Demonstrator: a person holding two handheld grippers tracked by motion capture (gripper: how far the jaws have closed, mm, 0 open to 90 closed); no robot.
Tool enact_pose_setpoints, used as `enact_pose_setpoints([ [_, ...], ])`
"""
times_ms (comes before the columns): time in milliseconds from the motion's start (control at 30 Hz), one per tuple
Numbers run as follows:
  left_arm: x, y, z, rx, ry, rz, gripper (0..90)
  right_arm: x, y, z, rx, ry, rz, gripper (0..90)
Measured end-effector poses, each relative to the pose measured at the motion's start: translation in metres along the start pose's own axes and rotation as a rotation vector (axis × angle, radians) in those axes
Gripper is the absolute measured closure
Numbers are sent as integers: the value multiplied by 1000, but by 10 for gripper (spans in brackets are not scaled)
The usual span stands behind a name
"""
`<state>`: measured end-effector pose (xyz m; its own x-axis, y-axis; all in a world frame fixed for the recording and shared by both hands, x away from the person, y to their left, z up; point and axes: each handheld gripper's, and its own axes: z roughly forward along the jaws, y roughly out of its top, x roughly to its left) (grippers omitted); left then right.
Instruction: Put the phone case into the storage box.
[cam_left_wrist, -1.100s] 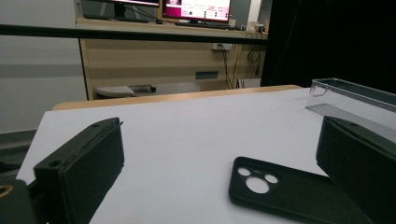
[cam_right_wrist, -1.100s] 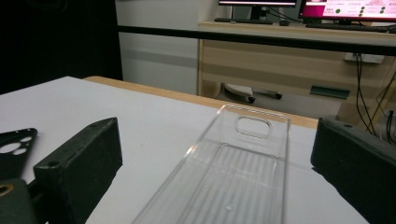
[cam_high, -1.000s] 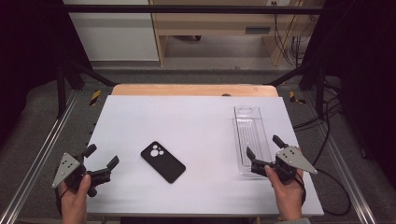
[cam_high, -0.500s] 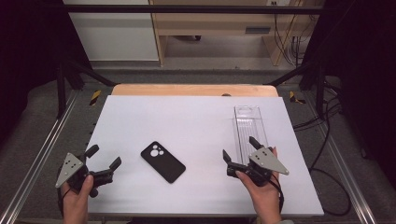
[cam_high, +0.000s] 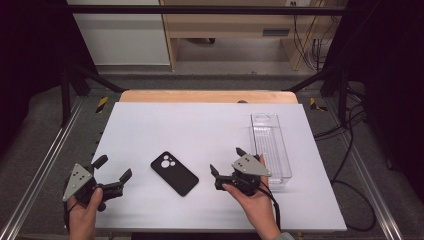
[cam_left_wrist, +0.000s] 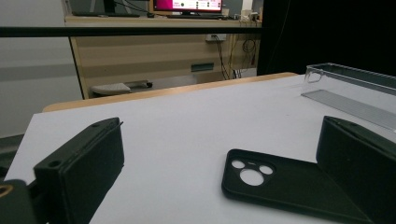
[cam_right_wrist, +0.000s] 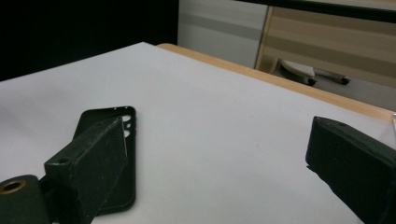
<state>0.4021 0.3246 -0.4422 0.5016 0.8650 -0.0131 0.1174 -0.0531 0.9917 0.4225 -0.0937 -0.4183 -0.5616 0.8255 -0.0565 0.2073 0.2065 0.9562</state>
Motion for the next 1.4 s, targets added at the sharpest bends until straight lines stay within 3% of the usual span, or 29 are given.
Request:
enact_pose_setpoints([
  [433,-1,-1,-2,4,0,8,8,31,3,47,138,124,-43,66],
  [800,-2,-1,0,9,0,16,8,41,-5,70,251,153,-34,75],
  [933,-2,-1,0,7,2,13,8,40,-7,75,267,170,-9,84],
  [1200,-3,-1,0,10,1,20,9,42,-10,83,313,186,-12,103],
  [1400,-2,0,0,9,2,20,9,43,-10,84,324,194,-20,267],
])
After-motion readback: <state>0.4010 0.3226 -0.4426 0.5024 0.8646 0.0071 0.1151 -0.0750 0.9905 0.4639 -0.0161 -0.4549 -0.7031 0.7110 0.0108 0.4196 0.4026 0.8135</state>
